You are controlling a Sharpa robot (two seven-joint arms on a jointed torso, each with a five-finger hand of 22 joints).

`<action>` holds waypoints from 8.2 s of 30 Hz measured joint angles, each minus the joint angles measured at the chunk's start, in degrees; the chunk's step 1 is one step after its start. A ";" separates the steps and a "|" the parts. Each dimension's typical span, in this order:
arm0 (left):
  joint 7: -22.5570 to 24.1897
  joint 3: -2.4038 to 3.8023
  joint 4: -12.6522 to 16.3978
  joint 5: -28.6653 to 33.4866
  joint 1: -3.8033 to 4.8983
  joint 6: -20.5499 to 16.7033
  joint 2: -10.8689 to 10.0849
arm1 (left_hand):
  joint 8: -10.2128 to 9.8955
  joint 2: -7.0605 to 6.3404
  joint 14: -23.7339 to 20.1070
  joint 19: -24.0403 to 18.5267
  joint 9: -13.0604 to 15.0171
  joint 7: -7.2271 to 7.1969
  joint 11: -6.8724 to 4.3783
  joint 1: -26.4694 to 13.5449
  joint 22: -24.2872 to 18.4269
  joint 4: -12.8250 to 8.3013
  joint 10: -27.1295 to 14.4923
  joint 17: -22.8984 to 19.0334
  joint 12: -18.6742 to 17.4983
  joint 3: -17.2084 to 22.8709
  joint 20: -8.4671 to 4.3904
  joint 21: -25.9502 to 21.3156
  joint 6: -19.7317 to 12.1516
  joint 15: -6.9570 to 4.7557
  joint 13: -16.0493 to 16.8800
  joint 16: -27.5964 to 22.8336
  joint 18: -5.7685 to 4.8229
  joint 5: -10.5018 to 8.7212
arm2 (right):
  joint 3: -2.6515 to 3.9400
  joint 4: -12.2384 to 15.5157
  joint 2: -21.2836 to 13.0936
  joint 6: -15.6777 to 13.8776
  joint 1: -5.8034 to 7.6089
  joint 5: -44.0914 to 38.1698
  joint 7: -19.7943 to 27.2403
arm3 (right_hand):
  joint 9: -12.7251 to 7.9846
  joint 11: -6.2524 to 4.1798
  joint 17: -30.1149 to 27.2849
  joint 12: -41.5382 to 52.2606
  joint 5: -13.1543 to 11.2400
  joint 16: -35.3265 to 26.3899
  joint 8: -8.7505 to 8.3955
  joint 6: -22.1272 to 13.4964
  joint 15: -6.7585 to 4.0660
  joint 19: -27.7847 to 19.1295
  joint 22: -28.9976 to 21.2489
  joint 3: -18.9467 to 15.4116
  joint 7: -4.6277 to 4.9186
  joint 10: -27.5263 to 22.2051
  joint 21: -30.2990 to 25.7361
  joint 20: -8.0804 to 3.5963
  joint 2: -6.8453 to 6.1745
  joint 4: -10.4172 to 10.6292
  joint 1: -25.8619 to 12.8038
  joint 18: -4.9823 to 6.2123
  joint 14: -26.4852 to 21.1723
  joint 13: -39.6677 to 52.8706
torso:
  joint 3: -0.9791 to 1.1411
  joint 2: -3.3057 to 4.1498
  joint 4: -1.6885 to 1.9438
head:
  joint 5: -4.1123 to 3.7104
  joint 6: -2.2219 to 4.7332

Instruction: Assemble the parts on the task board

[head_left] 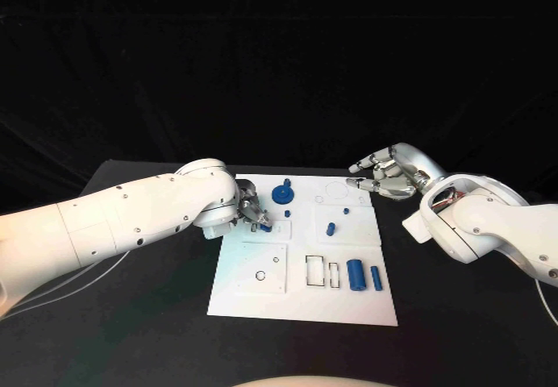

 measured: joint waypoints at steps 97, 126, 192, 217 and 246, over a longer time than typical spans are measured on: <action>-0.45 0.11 -2.57 -2.85 -0.60 2.60 2.57 | 2.46 0.07 -0.08 1.84 1.72 -1.24 -0.64 -9.74 3.25 1.83 2.06 -0.01 2.86 -7.73 -0.61 1.77 2.24 -0.73 2.50 0.00 0.01 0.01 | -0.01 0.23 -0.09 0.43 -0.32 0.01 -0.12 | 0.04 0.00 0.00 0.00 0.00 -0.22 0.00 0.00 0.00 0.00 -0.02 0.00 0.00 0.00 -0.24 0.00 0.00 0.00 0.00 0.00 0.00 -0.14 | -0.01 -0.03 0.03 | -0.71 -0.03; -0.57 1.82 0.15 -3.15 -0.62 2.45 0.03 | 2.44 2.49 -0.08 1.84 1.76 -1.35 -0.62 -7.61 3.49 6.70 2.04 -0.02 3.20 -23.35 -0.61 1.77 2.32 -0.73 2.41 0.00 0.02 0.01 | -0.01 0.02 -0.17 0.42 -0.55 0.04 -0.12 | 0.01 0.00 0.05 -0.22 0.00 -0.45 0.00 0.00 0.00 -0.21 -0.03 0.00 0.00 0.00 -0.54 -0.21 0.00 0.00 0.00 0.00 0.00 -0.32 | -0.03 -0.08 0.04 | -0.77 0.30; 1.47 1.26 -22.63 -5.80 3.68 7.34 10.26 | -2.32 5.34 -0.09 -0.82 -3.14 1.72 1.93 -0.21 -1.36 6.76 -4.83 -0.01 -4.79 -29.69 1.03 -1.34 -2.60 0.71 -6.70 0.00 0.01 0.01 | -0.01 -0.52 0.76 0.42 -0.87 0.07 -0.12 | -0.01 0.00 0.01 -0.22 0.22 -0.44 0.00 0.00 0.00 -0.20 -0.03 0.00 0.00 0.00 -0.53 -0.20 0.00 0.00 0.00 0.00 0.00 -0.31 | 0.01 -0.01 0.05 | 0.84 0.86; 1.52 1.11 -23.05 -5.82 3.35 9.82 10.66 | -2.62 8.64 -0.09 -0.41 -4.44 1.42 1.93 3.39 -0.29 5.40 -4.83 -0.02 -3.94 -28.28 1.02 -0.49 -1.64 0.71 -6.39 0.00 0.01 0.01 | -0.01 -0.52 0.83 0.44 -0.88 0.08 -0.12 | -0.02 0.00 0.00 -0.22 0.22 -0.44 0.00 0.00 0.00 -0.20 0.01 0.00 0.00 0.00 -0.53 -0.20 0.00 0.00 0.00 0.00 0.00 -0.31 | -0.01 -0.02 0.04 | 0.86 0.63; 2.07 1.06 -12.67 7.17 3.37 2.36 2.42 | 1.89 6.01 -0.06 0.62 -3.61 0.28 0.37 6.29 2.22 1.89 -2.01 0.01 -2.22 -8.15 0.40 0.88 -2.02 -0.08 -5.78 0.00 0.02 0.19 | -0.01 -0.66 0.47 0.47 -0.89 0.09 -0.18 | -0.02 0.00 0.03 -0.22 0.22 -0.44 0.00 0.00 0.00 -0.20 -0.02 0.00 0.00 0.00 -0.53 -0.20 0.00 0.00 0.00 0.00 0.00 -0.31 | 0.27 -0.34 0.42 | 0.91 0.32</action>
